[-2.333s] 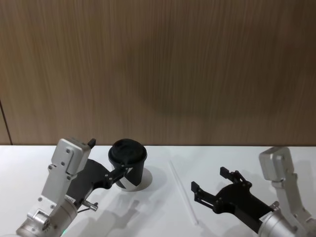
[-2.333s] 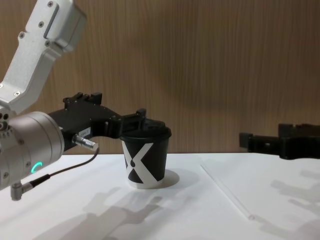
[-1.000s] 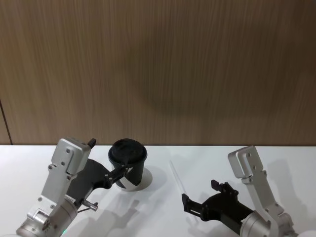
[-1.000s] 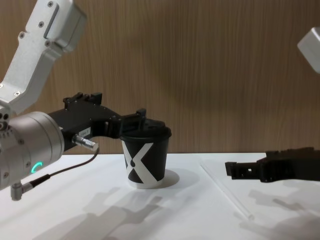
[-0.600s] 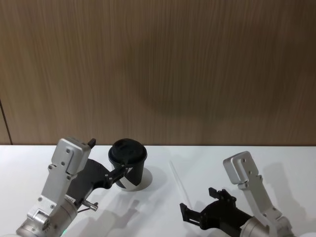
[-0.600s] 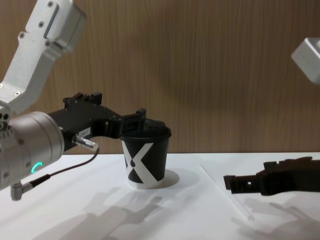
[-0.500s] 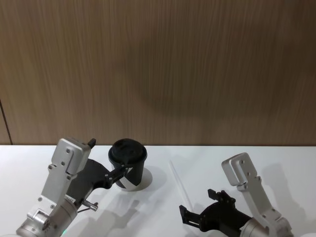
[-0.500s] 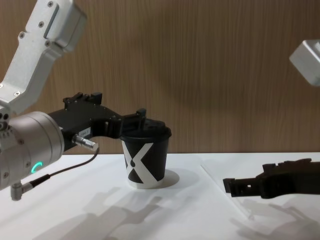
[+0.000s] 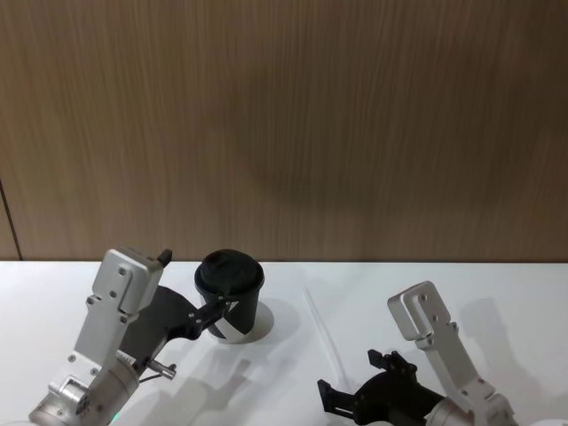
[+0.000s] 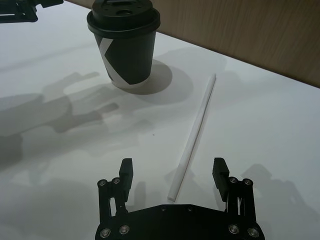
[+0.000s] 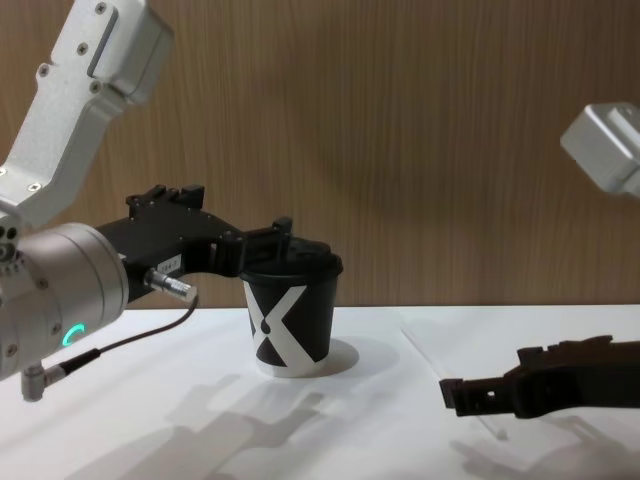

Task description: Pick up the straw with one hand, pass it to the other hand, and insert it into the cup.

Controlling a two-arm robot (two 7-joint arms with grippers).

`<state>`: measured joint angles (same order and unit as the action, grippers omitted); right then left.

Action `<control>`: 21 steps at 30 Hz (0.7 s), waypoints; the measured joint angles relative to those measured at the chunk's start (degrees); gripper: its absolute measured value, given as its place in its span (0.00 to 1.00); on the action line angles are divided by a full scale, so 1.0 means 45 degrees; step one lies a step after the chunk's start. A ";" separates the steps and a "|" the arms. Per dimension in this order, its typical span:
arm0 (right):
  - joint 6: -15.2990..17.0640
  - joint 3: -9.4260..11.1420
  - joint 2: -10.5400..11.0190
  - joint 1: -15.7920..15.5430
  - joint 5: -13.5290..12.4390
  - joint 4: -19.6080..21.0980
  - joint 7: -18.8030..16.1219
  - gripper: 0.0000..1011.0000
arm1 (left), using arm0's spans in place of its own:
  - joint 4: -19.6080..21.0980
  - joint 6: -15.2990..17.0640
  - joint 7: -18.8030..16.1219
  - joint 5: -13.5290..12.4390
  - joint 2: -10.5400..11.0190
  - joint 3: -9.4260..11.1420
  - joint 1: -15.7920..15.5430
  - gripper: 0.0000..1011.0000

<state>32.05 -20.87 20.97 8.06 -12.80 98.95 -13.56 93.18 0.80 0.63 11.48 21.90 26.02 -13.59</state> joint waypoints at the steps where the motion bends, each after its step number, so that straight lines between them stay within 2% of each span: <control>1: 0.0001 -0.0008 -0.0020 0.0020 0.0007 -0.0042 0.0001 0.99 | 0.0000 0.0000 0.0000 0.0000 -0.0001 -0.0001 0.0000 0.99; 21: 0.0237 -0.0084 -0.0500 0.0546 0.0273 -0.1024 -0.0015 0.99 | 0.0000 0.0000 0.0000 0.0000 -0.0001 0.0000 0.0000 0.99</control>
<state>33.12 -21.25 18.72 10.52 -11.57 94.34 -13.63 93.18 0.80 0.63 11.48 21.89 26.03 -13.59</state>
